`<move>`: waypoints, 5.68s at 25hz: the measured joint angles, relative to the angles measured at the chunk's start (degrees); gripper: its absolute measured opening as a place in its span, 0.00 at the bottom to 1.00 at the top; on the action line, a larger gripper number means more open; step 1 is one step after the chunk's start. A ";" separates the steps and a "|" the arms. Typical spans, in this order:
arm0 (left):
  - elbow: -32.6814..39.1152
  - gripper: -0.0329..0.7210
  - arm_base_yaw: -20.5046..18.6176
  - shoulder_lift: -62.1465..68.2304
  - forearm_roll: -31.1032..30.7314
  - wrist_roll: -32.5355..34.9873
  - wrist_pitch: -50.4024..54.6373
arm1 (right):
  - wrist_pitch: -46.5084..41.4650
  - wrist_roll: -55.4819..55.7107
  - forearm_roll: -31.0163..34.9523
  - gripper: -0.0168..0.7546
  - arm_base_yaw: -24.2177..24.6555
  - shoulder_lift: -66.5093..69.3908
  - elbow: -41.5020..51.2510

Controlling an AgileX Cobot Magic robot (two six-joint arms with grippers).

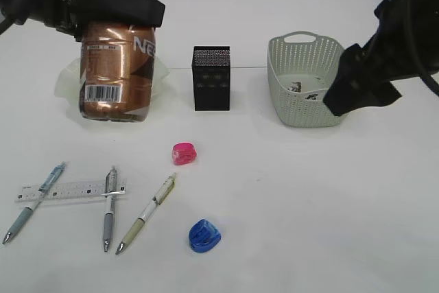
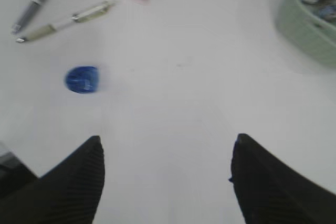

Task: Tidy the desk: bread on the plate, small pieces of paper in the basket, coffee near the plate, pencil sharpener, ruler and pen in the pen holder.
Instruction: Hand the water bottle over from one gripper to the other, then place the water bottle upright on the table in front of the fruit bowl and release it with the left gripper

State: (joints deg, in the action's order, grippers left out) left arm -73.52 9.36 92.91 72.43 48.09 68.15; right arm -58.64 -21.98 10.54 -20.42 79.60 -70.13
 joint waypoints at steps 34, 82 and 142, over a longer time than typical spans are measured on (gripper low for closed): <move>0.00 0.42 -0.03 0.00 -44.17 -30.00 -26.12 | -4.18 43.65 -34.00 0.75 1.65 0.47 0.00; 33.50 0.42 -7.51 -13.16 -64.68 -45.97 -88.72 | -6.73 43.53 -36.83 0.75 1.65 0.58 0.00; 31.80 0.42 -6.84 25.56 -76.20 -50.45 -131.51 | -2.33 43.42 -44.13 0.75 1.65 0.77 0.00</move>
State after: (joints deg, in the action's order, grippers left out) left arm -41.72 2.52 118.47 -3.77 -2.36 -63.36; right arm -60.97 21.45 -33.59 -18.77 80.37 -70.13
